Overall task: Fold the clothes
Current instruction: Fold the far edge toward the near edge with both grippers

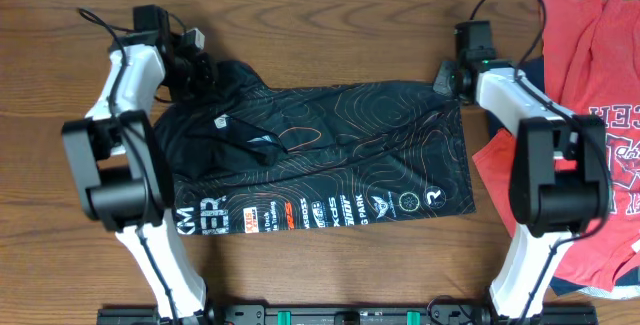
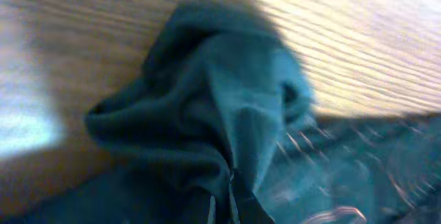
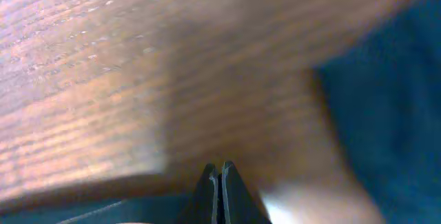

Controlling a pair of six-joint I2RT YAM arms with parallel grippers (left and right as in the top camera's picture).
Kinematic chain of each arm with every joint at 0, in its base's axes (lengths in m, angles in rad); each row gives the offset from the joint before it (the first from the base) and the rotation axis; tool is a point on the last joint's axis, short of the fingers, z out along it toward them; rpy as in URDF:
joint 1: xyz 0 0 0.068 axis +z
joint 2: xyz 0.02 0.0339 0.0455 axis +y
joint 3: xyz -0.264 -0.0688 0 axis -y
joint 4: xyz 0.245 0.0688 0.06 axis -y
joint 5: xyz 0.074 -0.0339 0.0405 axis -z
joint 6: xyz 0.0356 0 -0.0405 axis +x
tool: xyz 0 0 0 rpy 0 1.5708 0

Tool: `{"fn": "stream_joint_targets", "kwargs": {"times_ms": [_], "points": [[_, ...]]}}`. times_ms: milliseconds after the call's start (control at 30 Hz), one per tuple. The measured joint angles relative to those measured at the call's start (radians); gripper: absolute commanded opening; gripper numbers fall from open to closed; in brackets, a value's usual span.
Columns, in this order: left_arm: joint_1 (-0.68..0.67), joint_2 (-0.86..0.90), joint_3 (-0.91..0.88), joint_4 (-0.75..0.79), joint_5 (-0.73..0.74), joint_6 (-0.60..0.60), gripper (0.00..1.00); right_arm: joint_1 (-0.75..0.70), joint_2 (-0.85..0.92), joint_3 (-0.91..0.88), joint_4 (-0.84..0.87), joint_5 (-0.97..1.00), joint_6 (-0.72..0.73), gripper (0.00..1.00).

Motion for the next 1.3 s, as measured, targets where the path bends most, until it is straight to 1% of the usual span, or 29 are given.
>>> {"fn": "stream_joint_targets", "kwargs": {"times_ms": [167,300,433,600,733,900,1100,1300], "points": [[0.000,-0.164,0.000,-0.150,0.008,-0.001,0.07,-0.039,-0.154,-0.004,-0.143,-0.001,0.000,0.01],[0.000,-0.252,0.002,-0.332,0.010,0.016,0.06,-0.051,-0.273,-0.002,-0.299,0.002,-0.007,0.01],[0.000,-0.271,0.000,-0.518,0.002,0.054,0.06,-0.052,-0.321,-0.002,-0.443,0.003,-0.019,0.01],[0.000,-0.270,-0.010,-0.665,-0.114,0.083,0.06,-0.053,-0.322,-0.004,-0.595,0.026,-0.038,0.01],[0.001,-0.270,-0.039,-0.715,-0.206,0.082,0.06,-0.053,-0.322,-0.005,-0.689,0.077,-0.043,0.01],[0.005,-0.270,-0.110,-0.716,-0.260,0.074,0.06,-0.053,-0.322,-0.005,-0.742,0.120,-0.047,0.01],[0.005,-0.270,-0.199,-0.705,-0.285,0.074,0.06,-0.053,-0.322,-0.005,-0.761,0.137,-0.048,0.01],[0.005,-0.270,-0.236,-0.695,-0.297,0.074,0.06,-0.053,-0.322,-0.005,-0.840,0.140,-0.056,0.01]]}}
